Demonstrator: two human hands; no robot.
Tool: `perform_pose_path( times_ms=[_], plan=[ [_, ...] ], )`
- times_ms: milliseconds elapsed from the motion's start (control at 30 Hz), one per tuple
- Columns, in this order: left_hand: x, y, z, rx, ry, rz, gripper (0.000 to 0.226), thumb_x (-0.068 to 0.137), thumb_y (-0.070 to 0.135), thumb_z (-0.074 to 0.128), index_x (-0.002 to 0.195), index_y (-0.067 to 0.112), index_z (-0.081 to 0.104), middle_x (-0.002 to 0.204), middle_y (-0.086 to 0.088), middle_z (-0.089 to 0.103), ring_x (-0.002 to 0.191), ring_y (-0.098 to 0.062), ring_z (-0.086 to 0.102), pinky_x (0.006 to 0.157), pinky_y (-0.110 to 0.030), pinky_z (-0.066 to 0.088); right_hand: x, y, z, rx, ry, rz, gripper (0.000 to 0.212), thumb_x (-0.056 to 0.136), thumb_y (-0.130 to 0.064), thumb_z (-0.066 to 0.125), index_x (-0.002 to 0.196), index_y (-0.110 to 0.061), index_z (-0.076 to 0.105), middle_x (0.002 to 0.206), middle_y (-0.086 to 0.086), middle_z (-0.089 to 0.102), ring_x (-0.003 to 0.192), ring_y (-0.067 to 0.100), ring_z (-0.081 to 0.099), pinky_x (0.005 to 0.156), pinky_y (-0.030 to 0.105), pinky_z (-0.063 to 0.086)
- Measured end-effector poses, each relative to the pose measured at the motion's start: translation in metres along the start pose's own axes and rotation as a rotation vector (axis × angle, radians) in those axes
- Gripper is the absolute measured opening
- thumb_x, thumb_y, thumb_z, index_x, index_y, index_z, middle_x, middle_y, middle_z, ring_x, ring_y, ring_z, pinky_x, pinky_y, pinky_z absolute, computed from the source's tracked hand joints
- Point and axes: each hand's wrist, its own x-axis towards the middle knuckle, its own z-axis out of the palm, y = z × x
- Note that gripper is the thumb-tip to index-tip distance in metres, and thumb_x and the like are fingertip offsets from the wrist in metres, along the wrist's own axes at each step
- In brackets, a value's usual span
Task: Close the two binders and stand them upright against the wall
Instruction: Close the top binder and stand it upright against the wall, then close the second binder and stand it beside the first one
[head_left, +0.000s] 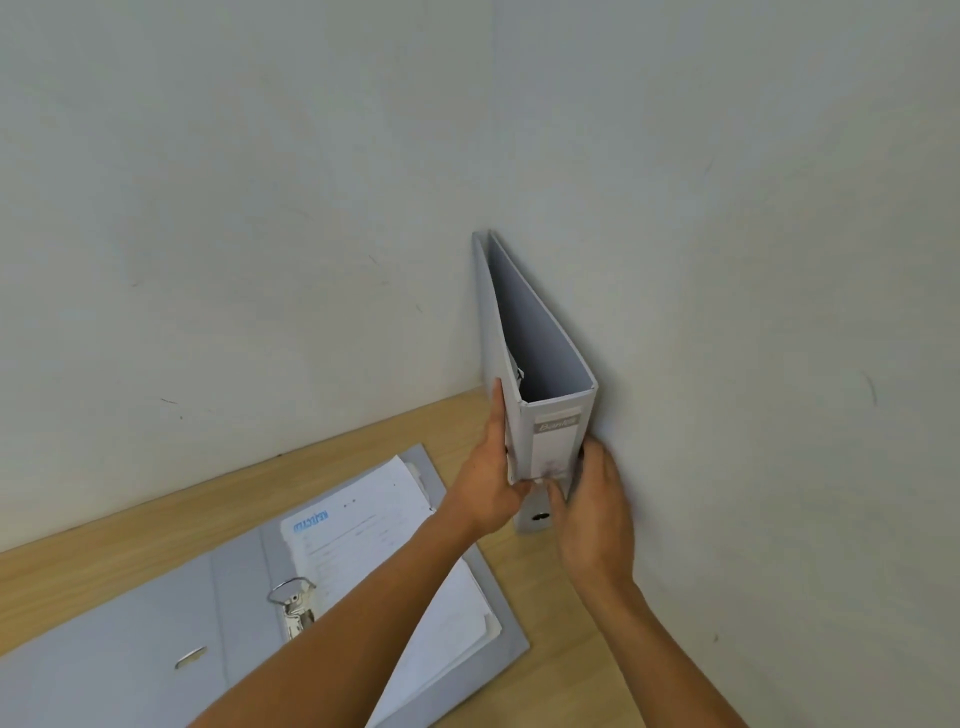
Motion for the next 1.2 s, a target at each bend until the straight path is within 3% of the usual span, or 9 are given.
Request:
perform_pose_path(
  times_ms=[100,167,267,600,733,867,1000,1133,1200],
  plan=[
    [0.002,0.003,-0.001,0.023,-0.006,-0.012,0.123,0.078,0.034,0.077,0.157,0.036,-0.018,0.154,0.001,0.045,0.133,-0.014,0.051,0.104,-0.028,0.048,-0.015,-0.004,0.003,0.04,0.053,0.011,0.066,0.091,-0.018,0.07,0.147,-0.016,0.035,0.143,0.007,0.045,0.122,0.021,0.06,0.088,0.037,0.061],
    [0.004,0.005,-0.002,0.057,-0.023,-0.031,0.126,0.081,0.025,0.08,0.157,0.036,-0.02,0.154,-0.004,0.045,0.135,-0.025,0.052,0.107,-0.043,0.051,-0.021,-0.005,0.004,0.124,0.08,0.023,0.049,0.093,-0.015,0.067,0.133,-0.019,0.04,0.133,0.003,0.051,0.115,0.019,0.063,0.078,0.02,0.057],
    [0.006,0.008,-0.001,0.117,-0.024,-0.059,0.127,0.083,0.021,0.08,0.156,0.032,-0.023,0.154,-0.01,0.045,0.132,-0.033,0.055,0.103,-0.049,0.052,-0.023,-0.003,0.001,0.159,0.044,0.017,0.035,0.096,-0.005,0.058,0.126,-0.019,0.045,0.13,0.001,0.058,0.119,0.018,0.061,0.086,0.017,0.048],
    [-0.001,0.017,0.005,0.159,-0.013,-0.131,0.12,0.085,0.018,0.078,0.159,0.027,-0.017,0.15,-0.011,0.05,0.129,-0.034,0.058,0.1,-0.046,0.054,-0.02,0.001,-0.016,0.134,-0.043,0.016,0.05,0.095,0.003,0.055,0.14,-0.017,0.046,0.143,0.002,0.054,0.13,0.017,0.053,0.105,0.028,0.046],
    [-0.006,0.017,0.003,0.162,-0.03,-0.154,0.117,0.085,0.01,0.076,0.16,0.03,-0.011,0.16,-0.005,0.038,0.125,-0.033,0.061,0.095,-0.041,0.058,-0.02,0.0,-0.02,0.153,-0.061,0.027,0.051,0.095,-0.002,0.06,0.14,-0.022,0.046,0.144,0.0,0.053,0.132,0.018,0.052,0.106,0.036,0.051],
    [-0.019,0.02,-0.001,0.138,-0.036,-0.16,0.11,0.088,0.011,0.075,0.161,0.033,-0.005,0.164,-0.002,0.029,0.112,-0.03,0.069,0.083,-0.031,0.058,-0.022,-0.004,-0.024,0.236,-0.103,0.03,0.047,0.091,-0.001,0.063,0.132,-0.022,0.053,0.135,-0.002,0.059,0.125,0.016,0.056,0.103,0.039,0.054],
    [-0.035,0.029,-0.009,0.079,-0.056,-0.164,0.105,0.09,0.009,0.071,0.161,0.033,-0.002,0.166,-0.001,0.024,0.119,-0.031,0.066,0.084,-0.026,0.056,-0.024,-0.009,-0.024,0.387,-0.171,0.083,0.042,0.09,0.003,0.061,0.127,-0.017,0.058,0.127,0.0,0.063,0.116,0.017,0.062,0.096,0.035,0.056],
    [-0.065,0.023,-0.03,0.022,-0.023,-0.191,0.092,0.092,0.011,0.068,0.161,0.03,0.011,0.16,0.002,0.036,0.101,-0.016,0.07,0.07,-0.014,0.051,-0.039,-0.017,-0.011,0.384,-0.245,0.096,0.035,0.09,0.002,0.058,0.118,-0.019,0.061,0.117,-0.001,0.067,0.102,0.011,0.066,0.084,0.024,0.054],
    [-0.087,0.012,-0.044,-0.006,0.012,-0.224,0.078,0.092,0.014,0.067,0.157,0.029,0.027,0.153,0.002,0.048,0.095,-0.011,0.069,0.069,-0.016,0.052,-0.049,-0.023,-0.001,0.351,-0.308,0.09,0.033,0.09,-0.001,0.057,0.112,-0.025,0.061,0.112,-0.005,0.067,0.095,0.002,0.064,0.074,0.018,0.05]
  ],
)
